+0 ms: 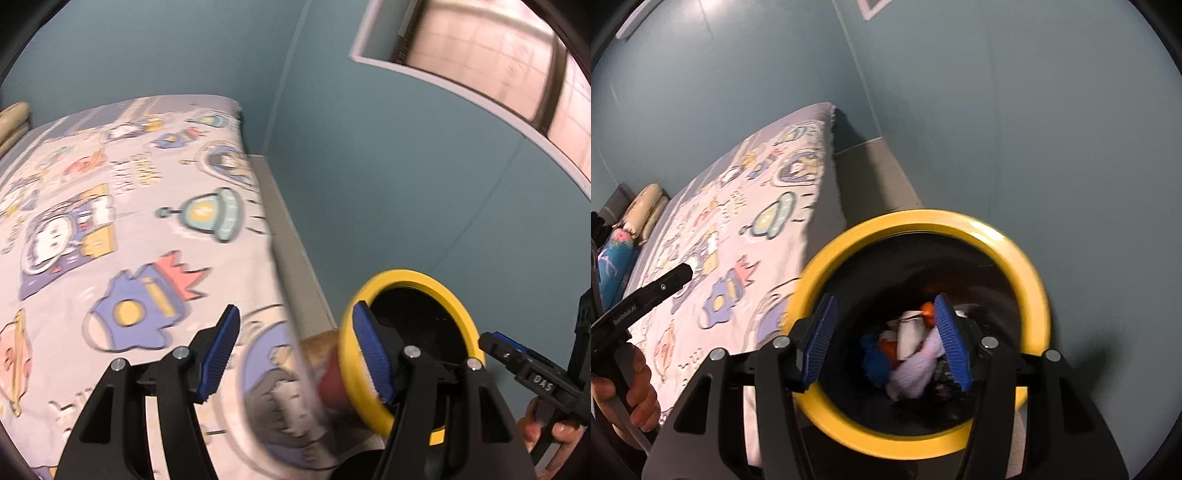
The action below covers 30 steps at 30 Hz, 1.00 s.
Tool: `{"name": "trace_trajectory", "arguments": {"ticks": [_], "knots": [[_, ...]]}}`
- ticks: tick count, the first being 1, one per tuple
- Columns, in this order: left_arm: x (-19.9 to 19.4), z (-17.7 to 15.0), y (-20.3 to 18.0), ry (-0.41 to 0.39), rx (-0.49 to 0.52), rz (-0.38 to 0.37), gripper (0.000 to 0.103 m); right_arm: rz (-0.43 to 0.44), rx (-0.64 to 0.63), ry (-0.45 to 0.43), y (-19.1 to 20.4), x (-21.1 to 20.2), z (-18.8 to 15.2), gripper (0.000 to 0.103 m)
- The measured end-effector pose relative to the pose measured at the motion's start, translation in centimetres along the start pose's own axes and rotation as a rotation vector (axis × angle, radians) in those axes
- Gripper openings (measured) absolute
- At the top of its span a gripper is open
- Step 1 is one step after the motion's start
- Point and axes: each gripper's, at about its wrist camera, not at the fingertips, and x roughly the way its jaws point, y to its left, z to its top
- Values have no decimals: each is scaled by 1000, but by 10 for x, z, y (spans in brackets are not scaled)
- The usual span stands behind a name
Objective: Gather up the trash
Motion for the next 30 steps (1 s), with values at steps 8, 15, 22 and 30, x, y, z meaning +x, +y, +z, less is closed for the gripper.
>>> {"name": "trace_trajectory", "arguments": {"ticks": [8, 15, 22, 30], "knots": [[-57, -16, 88, -79, -99, 110, 66, 79, -136, 28, 96, 7, -13, 64], [-107, -32, 135, -151, -123, 206, 73, 111, -187, 10, 162, 5, -26, 75], [-160, -55, 160, -283, -116, 274, 92, 79, -236, -79, 204, -17, -45, 87], [-209, -87, 163, -417, -80, 394, 95, 17, -242, -325, 220, -63, -68, 95]]}}
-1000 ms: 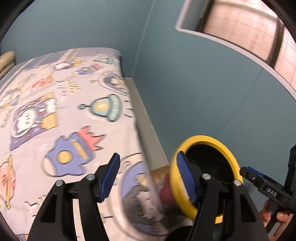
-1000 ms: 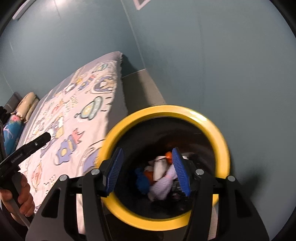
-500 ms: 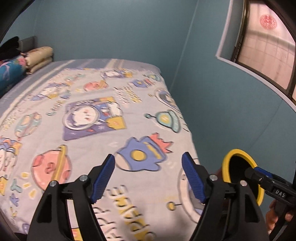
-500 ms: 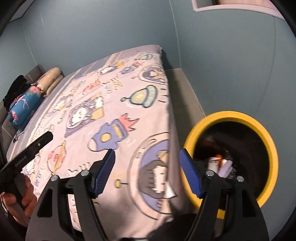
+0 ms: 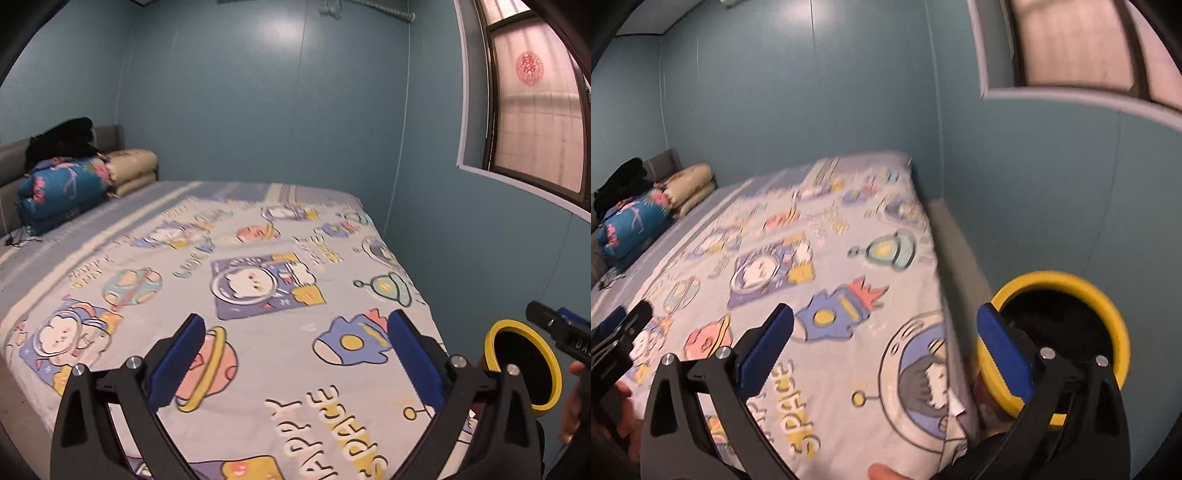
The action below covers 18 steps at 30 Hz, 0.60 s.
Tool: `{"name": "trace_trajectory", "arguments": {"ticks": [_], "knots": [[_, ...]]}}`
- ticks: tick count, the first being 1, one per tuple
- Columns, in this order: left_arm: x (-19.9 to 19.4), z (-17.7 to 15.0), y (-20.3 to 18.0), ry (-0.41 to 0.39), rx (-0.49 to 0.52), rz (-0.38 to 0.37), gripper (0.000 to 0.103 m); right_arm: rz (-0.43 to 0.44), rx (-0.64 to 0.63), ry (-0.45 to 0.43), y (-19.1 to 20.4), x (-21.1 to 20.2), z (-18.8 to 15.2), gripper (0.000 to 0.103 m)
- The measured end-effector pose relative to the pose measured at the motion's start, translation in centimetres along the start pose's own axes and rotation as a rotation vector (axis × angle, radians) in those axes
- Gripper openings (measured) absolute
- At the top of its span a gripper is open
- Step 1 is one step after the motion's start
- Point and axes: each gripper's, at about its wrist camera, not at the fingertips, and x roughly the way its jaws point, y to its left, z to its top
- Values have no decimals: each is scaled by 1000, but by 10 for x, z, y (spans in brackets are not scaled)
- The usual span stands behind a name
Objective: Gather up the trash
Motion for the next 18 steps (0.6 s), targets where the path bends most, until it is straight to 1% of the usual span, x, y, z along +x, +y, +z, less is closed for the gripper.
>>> {"name": "trace_trajectory", "arguments": {"ticks": [3, 4, 7, 10, 12, 15, 18], "knots": [[-22, -4, 4, -55, -2, 22, 95, -7, 5, -65, 5, -19, -5, 95], [-32, -6, 5, -79, -7, 25, 95, 4, -7, -81, 9, -26, -8, 95], [-48, -12, 6, -110, -5, 41, 95, 6, -16, -132, 13, -41, -17, 95], [-61, -16, 5, -126, -12, 44, 95, -21, -18, -178, 16, -52, -25, 95], [-69, -17, 4, -143, -19, 38, 95, -43, -16, -187, 17, -56, -30, 95], [-83, -21, 0, -191, -1, 70, 95, -64, -16, -206, 20, -61, -39, 95], [-90, -26, -3, -213, 6, 81, 95, -78, -9, -207, 21, -61, -45, 95]]}}
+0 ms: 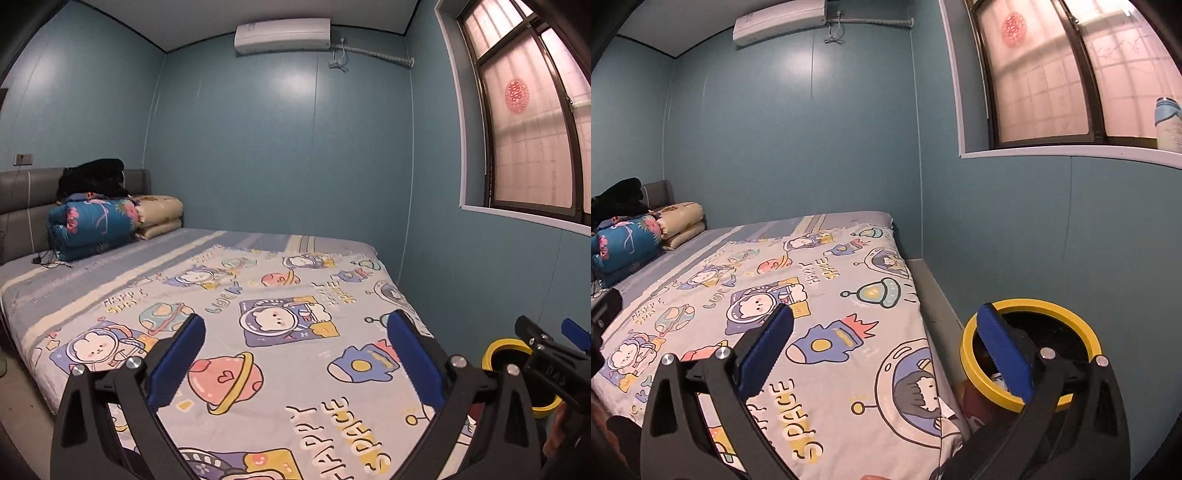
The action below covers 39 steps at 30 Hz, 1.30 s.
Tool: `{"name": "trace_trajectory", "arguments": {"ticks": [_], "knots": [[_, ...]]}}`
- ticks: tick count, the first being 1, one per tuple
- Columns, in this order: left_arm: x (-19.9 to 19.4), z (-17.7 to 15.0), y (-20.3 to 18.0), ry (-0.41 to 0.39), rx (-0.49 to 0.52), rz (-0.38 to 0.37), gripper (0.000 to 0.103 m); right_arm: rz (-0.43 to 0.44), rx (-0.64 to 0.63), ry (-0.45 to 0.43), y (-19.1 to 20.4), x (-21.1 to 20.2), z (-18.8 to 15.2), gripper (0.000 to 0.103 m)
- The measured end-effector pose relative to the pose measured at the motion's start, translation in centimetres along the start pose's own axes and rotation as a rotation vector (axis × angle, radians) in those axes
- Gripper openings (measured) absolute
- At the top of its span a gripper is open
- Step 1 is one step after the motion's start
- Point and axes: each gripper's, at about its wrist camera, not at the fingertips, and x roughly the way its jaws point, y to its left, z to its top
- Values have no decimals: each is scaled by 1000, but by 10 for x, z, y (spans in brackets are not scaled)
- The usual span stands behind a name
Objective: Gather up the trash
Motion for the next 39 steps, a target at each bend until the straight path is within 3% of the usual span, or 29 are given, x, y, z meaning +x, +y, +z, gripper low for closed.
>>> {"name": "trace_trajectory", "arguments": {"ticks": [16, 39], "knots": [[-1, -11, 8, 66, -39, -32, 95, -3, -2, 35, 10, 7, -13, 95], [3, -18, 7, 79, -36, -34, 95, -6, -1, 78, 15, 13, -19, 95]]}}
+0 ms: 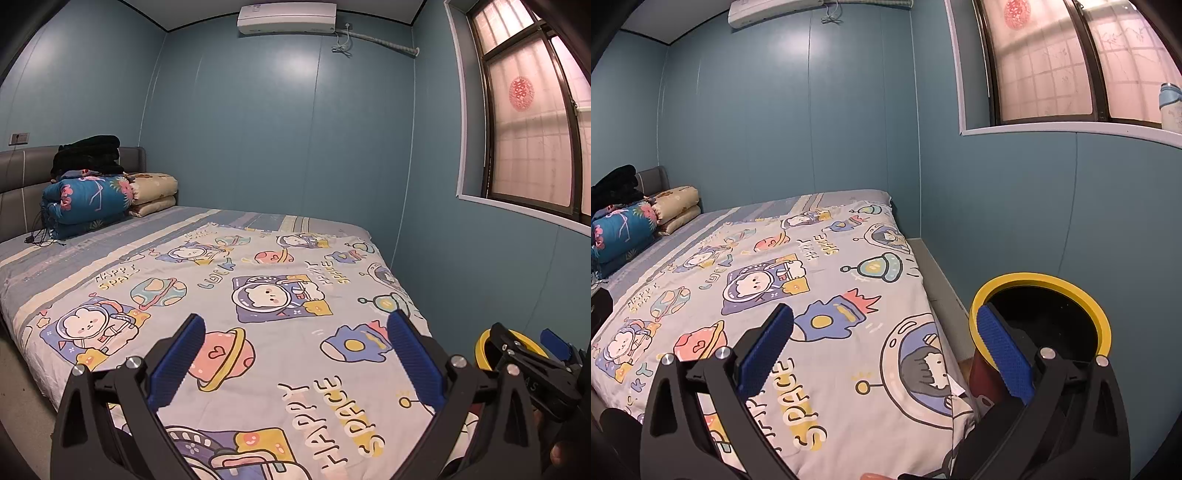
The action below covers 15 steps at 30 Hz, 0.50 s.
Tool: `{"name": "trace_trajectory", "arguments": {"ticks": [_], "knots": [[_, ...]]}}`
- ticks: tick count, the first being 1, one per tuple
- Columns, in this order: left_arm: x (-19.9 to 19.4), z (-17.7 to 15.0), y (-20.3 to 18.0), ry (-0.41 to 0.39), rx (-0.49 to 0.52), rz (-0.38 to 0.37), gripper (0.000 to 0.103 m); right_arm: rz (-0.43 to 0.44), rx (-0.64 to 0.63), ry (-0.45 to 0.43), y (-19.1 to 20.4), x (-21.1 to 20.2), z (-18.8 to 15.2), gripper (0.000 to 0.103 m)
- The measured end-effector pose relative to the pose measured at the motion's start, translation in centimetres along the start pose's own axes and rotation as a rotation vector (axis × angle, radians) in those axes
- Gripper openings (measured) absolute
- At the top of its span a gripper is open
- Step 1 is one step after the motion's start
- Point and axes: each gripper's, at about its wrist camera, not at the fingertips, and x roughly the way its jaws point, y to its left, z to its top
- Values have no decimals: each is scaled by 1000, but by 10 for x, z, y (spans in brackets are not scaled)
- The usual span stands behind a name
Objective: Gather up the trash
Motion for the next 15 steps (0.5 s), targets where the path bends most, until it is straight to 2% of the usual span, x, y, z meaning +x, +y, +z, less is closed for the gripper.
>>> {"name": "trace_trajectory", "arguments": {"ticks": [15], "knots": [[1, -3, -7, 6, 10, -8, 95, -10, 10, 22, -3, 5, -4, 95]]}}
